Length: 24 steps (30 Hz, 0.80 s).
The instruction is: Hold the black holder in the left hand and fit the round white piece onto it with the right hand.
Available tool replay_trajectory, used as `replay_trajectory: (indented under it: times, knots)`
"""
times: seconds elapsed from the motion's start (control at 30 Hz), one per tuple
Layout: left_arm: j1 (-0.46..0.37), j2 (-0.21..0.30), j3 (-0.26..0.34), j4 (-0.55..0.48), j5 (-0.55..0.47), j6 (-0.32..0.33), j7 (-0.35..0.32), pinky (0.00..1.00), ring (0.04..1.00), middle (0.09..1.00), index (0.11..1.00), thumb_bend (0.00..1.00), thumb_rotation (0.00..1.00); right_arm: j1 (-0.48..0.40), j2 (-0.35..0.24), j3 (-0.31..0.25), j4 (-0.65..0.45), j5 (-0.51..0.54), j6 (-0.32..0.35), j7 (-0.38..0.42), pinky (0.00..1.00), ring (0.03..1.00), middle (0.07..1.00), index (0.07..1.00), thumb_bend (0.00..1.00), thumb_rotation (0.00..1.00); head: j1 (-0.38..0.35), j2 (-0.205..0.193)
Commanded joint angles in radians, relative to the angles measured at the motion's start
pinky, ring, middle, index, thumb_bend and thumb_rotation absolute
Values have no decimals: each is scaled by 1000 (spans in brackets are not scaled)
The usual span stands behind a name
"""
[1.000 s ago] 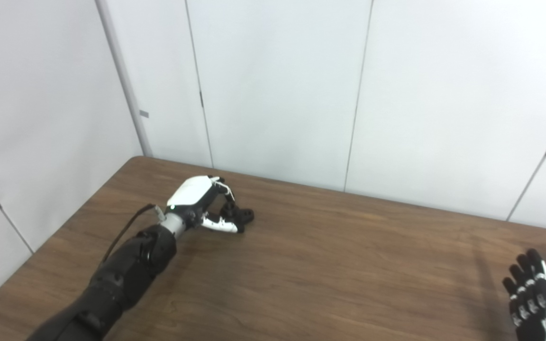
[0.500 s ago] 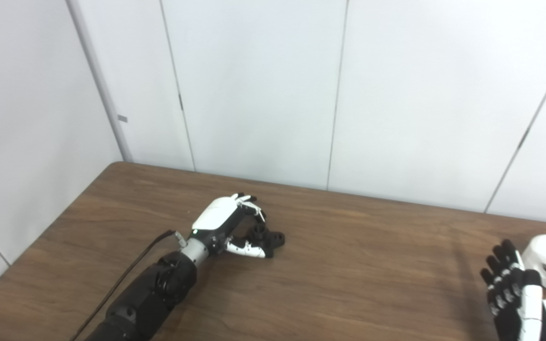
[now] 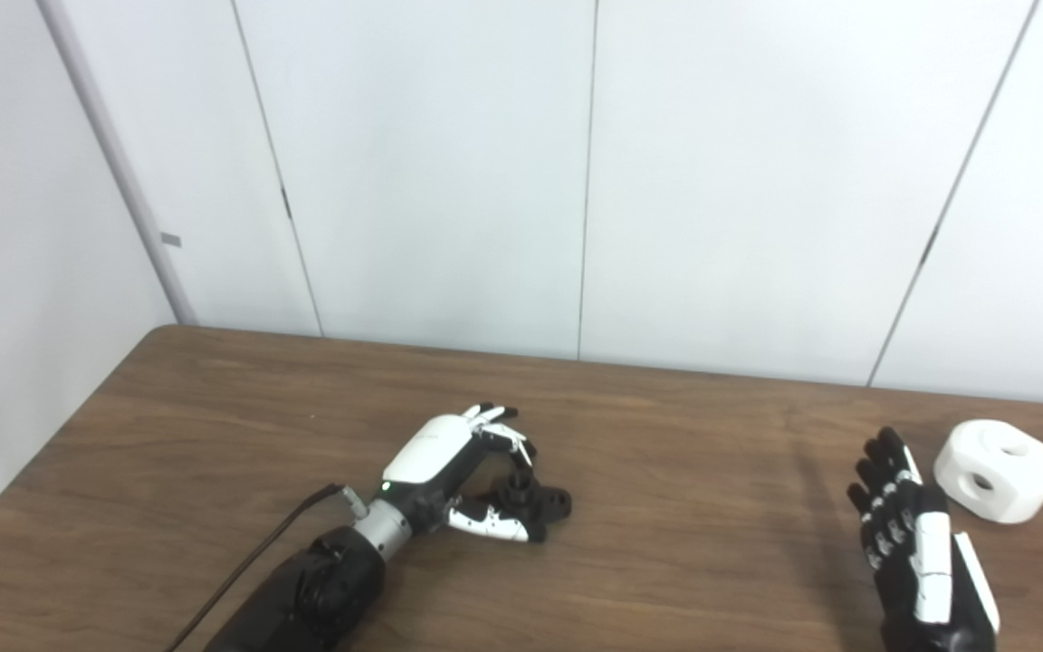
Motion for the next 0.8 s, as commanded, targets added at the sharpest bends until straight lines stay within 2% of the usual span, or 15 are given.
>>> replay_trajectory:
  times: [0.0,0.4,0.77]
  knots:
    - [-5,-17,-18,-23,7,-31,-23,1000,935,716,481,523,56,-27,11,5,-38,-10,-31,-8,1000,1000,995,980,558,1000,-16,6]
    - [38,-86,-30,-78,-2,-17,-67,1000,941,715,481,523,57,-29,33,33,-65,-65,-4,-38,1000,1000,987,969,622,1000,-102,30]
    - [82,-139,-22,-85,-15,-8,-85,1000,945,723,481,523,54,-25,51,53,-91,-78,0,-43,985,992,983,967,568,1000,-169,43]
